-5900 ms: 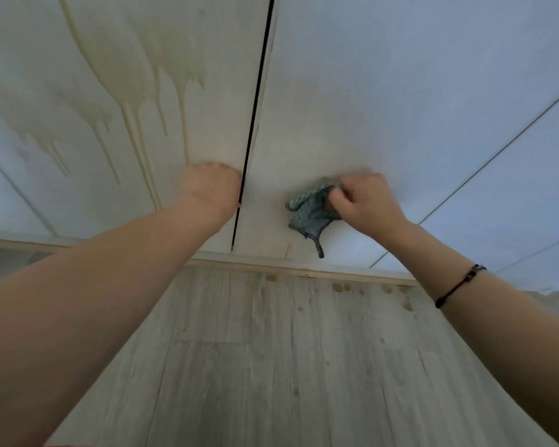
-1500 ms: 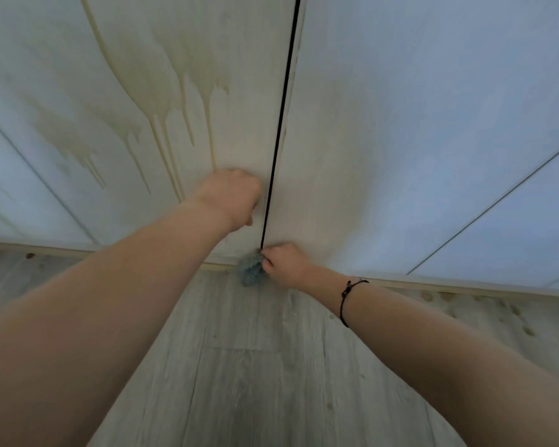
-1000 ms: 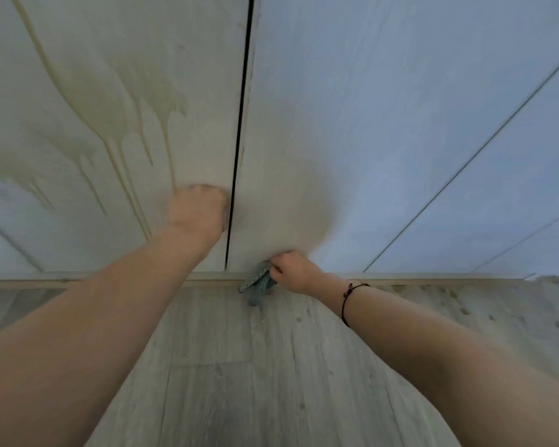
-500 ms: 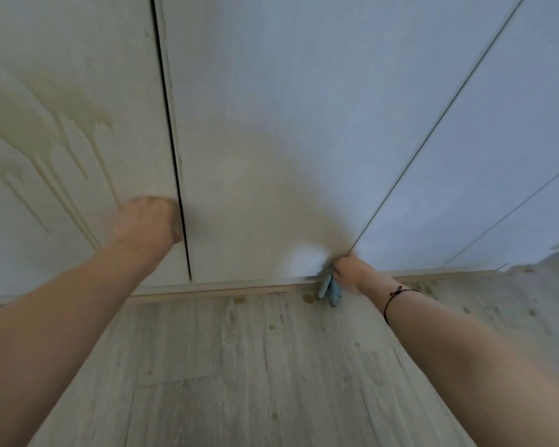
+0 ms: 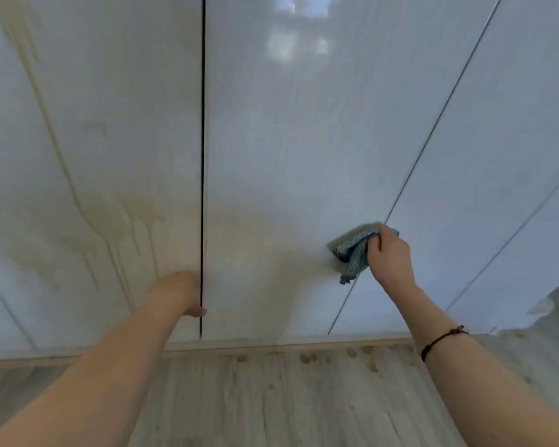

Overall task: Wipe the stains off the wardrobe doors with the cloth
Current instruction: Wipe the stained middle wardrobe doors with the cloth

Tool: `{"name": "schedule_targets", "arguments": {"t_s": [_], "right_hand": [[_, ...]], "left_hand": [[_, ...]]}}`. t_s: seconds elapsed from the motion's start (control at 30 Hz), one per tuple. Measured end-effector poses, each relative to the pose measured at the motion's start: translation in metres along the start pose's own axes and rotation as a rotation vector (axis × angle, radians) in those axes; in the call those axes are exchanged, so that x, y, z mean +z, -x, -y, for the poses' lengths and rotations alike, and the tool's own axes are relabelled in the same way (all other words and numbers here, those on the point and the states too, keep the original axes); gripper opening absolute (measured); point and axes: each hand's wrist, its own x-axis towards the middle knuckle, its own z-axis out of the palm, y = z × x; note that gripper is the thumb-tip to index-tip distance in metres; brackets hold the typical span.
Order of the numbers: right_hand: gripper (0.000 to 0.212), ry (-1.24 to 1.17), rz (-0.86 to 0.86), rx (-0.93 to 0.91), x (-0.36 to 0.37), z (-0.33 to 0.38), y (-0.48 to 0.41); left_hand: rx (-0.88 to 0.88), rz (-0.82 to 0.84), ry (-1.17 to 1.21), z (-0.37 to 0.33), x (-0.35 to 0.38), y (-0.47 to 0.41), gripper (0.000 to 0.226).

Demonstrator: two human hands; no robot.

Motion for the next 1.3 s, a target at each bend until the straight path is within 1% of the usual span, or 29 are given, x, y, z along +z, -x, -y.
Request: {"name": "schedule_targets", "arguments": {"t_s": [0.03, 0.07, 0.1, 0.13, 0.17, 0.2, 0.27, 0.37, 0.4, 0.5, 0.57, 0.63, 0.7, 0.77, 0.8, 0.87, 0.93, 1.03, 1.1, 1.13, 1.2, 1.23, 1.3], "right_hand": [[0.019, -0.033, 0.018, 0.035, 0.001, 0.004, 0.003], [0.018, -0.066, 0.034, 0.068, 0.003, 0.007, 0.007], [0.026, -0.106, 0.038, 0.097, 0.000, 0.017, 0.007], [0.040, -0.141, 0.039, 0.145, 0.000, 0.022, 0.008], [0.050, -0.174, 0.024, 0.192, -0.003, 0.032, 0.005], [0.056, -0.193, 0.013, 0.227, -0.005, 0.039, 0.003], [0.056, -0.226, -0.008, 0.262, -0.009, 0.056, 0.000], [0.043, -0.303, -0.029, 0.263, -0.015, 0.083, 0.002], [0.040, -0.336, -0.031, 0.252, -0.014, 0.090, 0.003], [0.039, -0.418, -0.079, 0.220, -0.015, 0.113, 0.005], [0.041, -0.524, -0.119, 0.215, -0.018, 0.126, 0.004], [0.042, -0.625, -0.187, 0.229, -0.023, 0.141, 0.003], [0.047, -0.704, -0.289, 0.242, -0.028, 0.159, -0.005], [0.050, -0.756, -0.407, 0.264, -0.024, 0.178, -0.013], [0.049, -0.747, -0.459, 0.244, -0.019, 0.187, -0.016], [0.044, -0.661, -0.518, 0.115, -0.002, 0.209, -0.019], [0.041, -0.559, -0.483, -0.084, 0.027, 0.238, -0.015], [0.041, -0.444, -0.301, -0.387, 0.079, 0.272, 0.013], [0.041, -0.389, -0.123, -0.553, 0.120, 0.277, 0.038], [0.039, -0.355, -0.064, -0.628, 0.137, 0.278, 0.050], [0.041, -0.334, -0.075, -0.721, 0.149, 0.281, 0.059], [0.045, -0.337, -0.115, -0.724, 0.144, 0.285, 0.054], [0.057, -0.392, -0.180, -0.660, 0.122, 0.296, 0.035]], "left_hand": [[0.000, 0.043, 0.028, -0.002, -0.004, 0.006, 0.067], [0.010, 0.053, 0.055, -0.004, -0.008, 0.011, 0.065], [0.023, 0.029, 0.090, -0.003, -0.020, 0.019, 0.063], [0.038, 0.002, 0.124, -0.005, -0.027, 0.024, 0.061], [0.053, -0.052, 0.157, -0.003, -0.038, 0.029, 0.058], [0.068, -0.110, 0.193, -0.003, -0.047, 0.034, 0.055], [0.094, -0.243, 0.258, 0.001, -0.064, 0.046, 0.050], [0.140, -0.466, 0.358, 0.009, -0.089, 0.067, 0.037], [0.166, -0.553, 0.387, 0.012, -0.096, 0.070, 0.036], [0.299, -0.786, 0.427, 0.013, -0.115, 0.076, 0.048], [0.402, -0.911, 0.393, 0.007, -0.125, 0.078, 0.062], [0.454, -1.027, 0.336, 0.001, -0.132, 0.079, 0.073], [0.478, -1.086, 0.317, 0.000, -0.138, 0.076, 0.077], [0.463, -1.092, 0.308, 0.003, -0.138, 0.070, 0.077], [0.466, -1.104, 0.291, 0.005, -0.137, 0.068, 0.076], [0.497, -1.175, 0.267, 0.010, -0.135, 0.067, 0.071], [0.492, -1.251, 0.252, 0.017, -0.137, 0.063, 0.063], [0.405, -1.332, 0.292, 0.026, -0.138, 0.059, 0.051], [0.355, -1.374, 0.320, 0.031, -0.134, 0.054, 0.043], [0.344, -1.389, 0.330, 0.034, -0.132, 0.052, 0.041], [0.326, -1.401, 0.346, 0.038, -0.131, 0.050, 0.044], [0.323, -1.410, 0.357, 0.038, -0.131, 0.051, 0.046], [0.327, -1.441, 0.381, 0.039, -0.137, 0.053, 0.049]]}}
